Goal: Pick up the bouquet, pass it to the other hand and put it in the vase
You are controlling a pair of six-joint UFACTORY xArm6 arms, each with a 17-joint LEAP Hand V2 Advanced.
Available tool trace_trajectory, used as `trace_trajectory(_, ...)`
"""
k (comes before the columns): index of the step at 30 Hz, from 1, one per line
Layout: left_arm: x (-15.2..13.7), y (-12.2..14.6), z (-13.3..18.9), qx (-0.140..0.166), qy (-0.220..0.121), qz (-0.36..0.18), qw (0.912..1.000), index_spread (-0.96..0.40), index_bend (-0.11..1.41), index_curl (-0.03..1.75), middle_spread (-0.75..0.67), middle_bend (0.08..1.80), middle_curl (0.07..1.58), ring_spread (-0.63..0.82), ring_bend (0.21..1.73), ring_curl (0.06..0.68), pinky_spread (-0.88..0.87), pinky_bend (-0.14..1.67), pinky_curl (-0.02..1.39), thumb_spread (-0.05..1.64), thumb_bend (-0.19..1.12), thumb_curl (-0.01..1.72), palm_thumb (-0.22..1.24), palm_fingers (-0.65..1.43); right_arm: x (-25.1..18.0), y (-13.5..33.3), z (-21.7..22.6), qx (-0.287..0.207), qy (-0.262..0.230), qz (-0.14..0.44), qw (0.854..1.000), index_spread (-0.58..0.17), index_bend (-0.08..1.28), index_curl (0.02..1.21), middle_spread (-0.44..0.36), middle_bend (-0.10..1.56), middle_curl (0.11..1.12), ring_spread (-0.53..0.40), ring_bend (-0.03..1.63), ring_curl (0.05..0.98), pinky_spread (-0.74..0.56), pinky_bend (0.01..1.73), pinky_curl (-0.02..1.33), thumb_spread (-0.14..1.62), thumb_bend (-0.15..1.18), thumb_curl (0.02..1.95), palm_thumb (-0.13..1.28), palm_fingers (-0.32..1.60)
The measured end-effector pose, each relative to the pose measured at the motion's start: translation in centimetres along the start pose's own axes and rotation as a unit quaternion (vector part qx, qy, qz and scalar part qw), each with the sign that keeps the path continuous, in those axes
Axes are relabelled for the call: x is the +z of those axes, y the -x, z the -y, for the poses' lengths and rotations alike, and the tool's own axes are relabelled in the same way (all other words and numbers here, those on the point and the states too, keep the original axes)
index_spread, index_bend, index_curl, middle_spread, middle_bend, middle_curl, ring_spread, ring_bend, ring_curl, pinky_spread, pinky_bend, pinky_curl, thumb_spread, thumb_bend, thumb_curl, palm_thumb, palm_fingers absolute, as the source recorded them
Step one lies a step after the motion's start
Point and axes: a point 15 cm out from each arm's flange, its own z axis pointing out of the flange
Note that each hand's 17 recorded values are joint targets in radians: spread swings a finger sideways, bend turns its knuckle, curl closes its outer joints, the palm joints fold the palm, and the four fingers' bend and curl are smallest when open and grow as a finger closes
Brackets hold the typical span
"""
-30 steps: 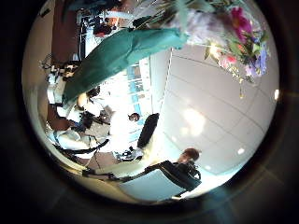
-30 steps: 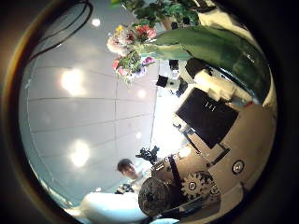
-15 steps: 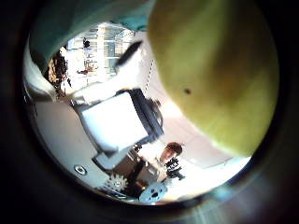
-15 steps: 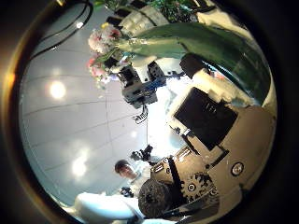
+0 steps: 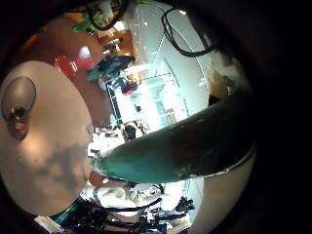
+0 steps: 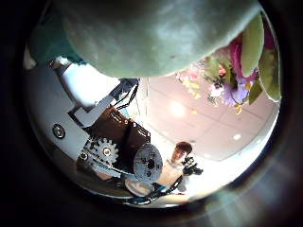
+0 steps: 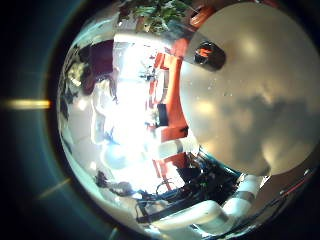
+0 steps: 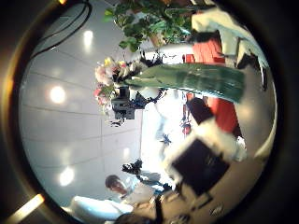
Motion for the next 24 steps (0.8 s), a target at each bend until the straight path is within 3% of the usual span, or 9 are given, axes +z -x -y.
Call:
trace_trajectory(5,-2.1,-1.9,2.6,0.050,-0.051,0.057,0.9958,-0.60,0.92,0.93,-0.45,1.24,0.87,-0.40,1.50,0.547,-0.55,1.20,0.90,1.08,0.14,0.66,0.95,1.08,-0.9,-0.4,0.3,0.001,-0.018,-0.001,1.000,-0.376,0.48,0.53,-0.082,0.66,0.56,-0.108,1.02,0.482,0.05,0.87,0.74,1.03,-0.03,0.80,0.71,-0.03)
trace_trajectory(8,-3.0,-3.5,3.7,0.092,-0.068,0.103,0.9882,-0.61,0.91,0.96,-0.45,1.25,0.87,-0.39,1.51,0.549,-0.56,1.19,0.93,1.09,0.14,0.68,0.96,1.08,-1.2,-0.6,0.5,-0.001,-0.023,-0.003,1.000,-0.386,0.43,0.49,-0.062,0.57,0.51,-0.045,0.92,0.433,0.19,0.82,0.69,1.04,-0.03,0.74,0.71,-0.04)
trace_trajectory(13,-4.2,-3.0,5.2,0.122,-0.088,0.166,0.9745,-0.62,0.90,1.01,-0.45,1.25,0.87,-0.39,1.51,0.547,-0.58,1.17,0.98,1.10,0.12,0.71,0.97,1.08,-1.2,-0.6,0.7,-0.004,-0.028,-0.003,1.000,-0.396,0.37,0.44,-0.041,0.48,0.45,0.022,0.80,0.375,0.32,0.74,0.62,1.04,-0.03,0.68,0.71,-0.01)
trace_trajectory(18,-4.8,-1.2,6.6,0.133,-0.104,0.200,0.9652,-0.64,0.88,1.04,-0.45,1.26,0.87,-0.39,1.51,0.545,-0.59,1.14,1.02,1.11,0.10,0.74,0.97,1.08,-1.2,-0.6,0.7,-0.004,-0.028,-0.003,1.000,-0.402,0.31,0.41,-0.034,0.42,0.41,0.061,0.73,0.329,0.40,0.66,0.55,1.04,-0.02,0.63,0.72,0.05)
trace_trajectory(24,-5.0,1.9,7.8,0.114,-0.104,0.208,0.9658,-0.65,0.86,1.07,-0.45,1.25,0.87,-0.39,1.51,0.541,-0.61,1.11,1.05,1.12,0.08,0.76,0.98,1.08,-1.2,-0.4,0.6,-0.007,-0.028,-0.005,1.000,-0.403,0.26,0.39,-0.032,0.36,0.38,0.075,0.67,0.296,0.43,0.60,0.49,1.04,-0.02,0.59,0.73,0.11)
